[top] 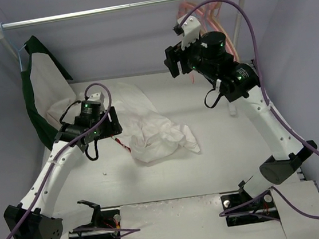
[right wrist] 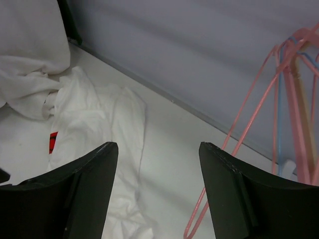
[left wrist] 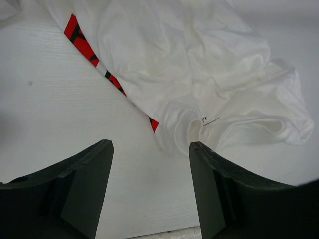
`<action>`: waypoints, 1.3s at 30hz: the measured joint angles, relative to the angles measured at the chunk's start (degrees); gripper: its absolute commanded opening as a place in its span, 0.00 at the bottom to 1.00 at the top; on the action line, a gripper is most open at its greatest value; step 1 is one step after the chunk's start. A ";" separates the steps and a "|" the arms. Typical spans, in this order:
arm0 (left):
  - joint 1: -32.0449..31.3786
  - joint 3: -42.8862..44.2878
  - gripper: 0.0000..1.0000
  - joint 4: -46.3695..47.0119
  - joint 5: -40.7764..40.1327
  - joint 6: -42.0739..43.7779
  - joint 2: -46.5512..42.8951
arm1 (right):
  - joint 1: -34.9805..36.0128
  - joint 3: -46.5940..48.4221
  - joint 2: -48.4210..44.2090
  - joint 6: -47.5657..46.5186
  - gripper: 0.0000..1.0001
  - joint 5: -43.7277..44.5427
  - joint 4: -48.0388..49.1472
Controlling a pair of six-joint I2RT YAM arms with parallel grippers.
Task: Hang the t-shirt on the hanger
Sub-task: Pick up the hanger from the clothesline.
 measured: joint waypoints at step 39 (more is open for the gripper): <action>0.00 -3.54 0.63 -6.01 2.49 1.25 -5.40 | -16.28 0.81 12.31 1.60 0.34 -1.81 6.14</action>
